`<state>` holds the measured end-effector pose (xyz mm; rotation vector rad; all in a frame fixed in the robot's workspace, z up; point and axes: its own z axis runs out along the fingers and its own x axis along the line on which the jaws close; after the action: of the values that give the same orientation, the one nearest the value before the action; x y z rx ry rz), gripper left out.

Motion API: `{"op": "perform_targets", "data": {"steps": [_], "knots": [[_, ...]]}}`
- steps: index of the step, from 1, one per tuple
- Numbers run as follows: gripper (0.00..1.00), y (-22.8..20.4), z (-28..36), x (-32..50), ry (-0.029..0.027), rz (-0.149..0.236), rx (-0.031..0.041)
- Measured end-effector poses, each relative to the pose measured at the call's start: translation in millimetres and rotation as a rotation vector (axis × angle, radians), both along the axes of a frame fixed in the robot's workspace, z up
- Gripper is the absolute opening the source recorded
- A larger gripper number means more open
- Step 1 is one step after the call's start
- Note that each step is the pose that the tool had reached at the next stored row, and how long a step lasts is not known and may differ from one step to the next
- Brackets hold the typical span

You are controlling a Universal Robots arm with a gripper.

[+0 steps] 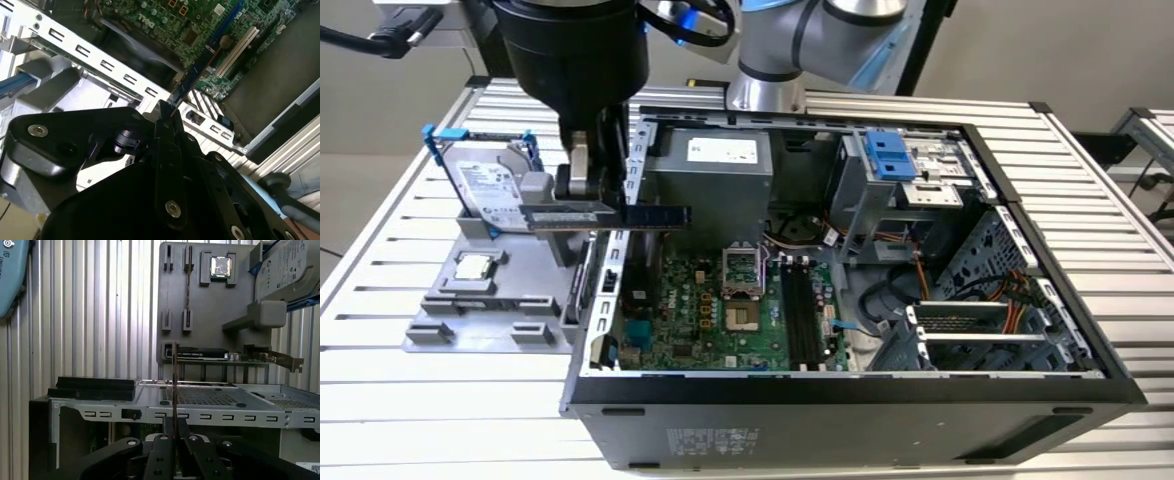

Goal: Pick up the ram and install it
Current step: 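Pick up the ram and move it above insertion slot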

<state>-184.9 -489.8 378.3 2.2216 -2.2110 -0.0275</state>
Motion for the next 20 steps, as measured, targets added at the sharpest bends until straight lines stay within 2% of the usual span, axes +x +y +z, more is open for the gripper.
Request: {"op": "perform_targets", "data": {"steps": [11, 20], "knots": [[0.0, 0.0, 0.0, 20.3, 0.0, -0.02, 0.0], [0.0, 0.0, 0.0, 30.5, 0.0, -0.04, 0.0]]}}
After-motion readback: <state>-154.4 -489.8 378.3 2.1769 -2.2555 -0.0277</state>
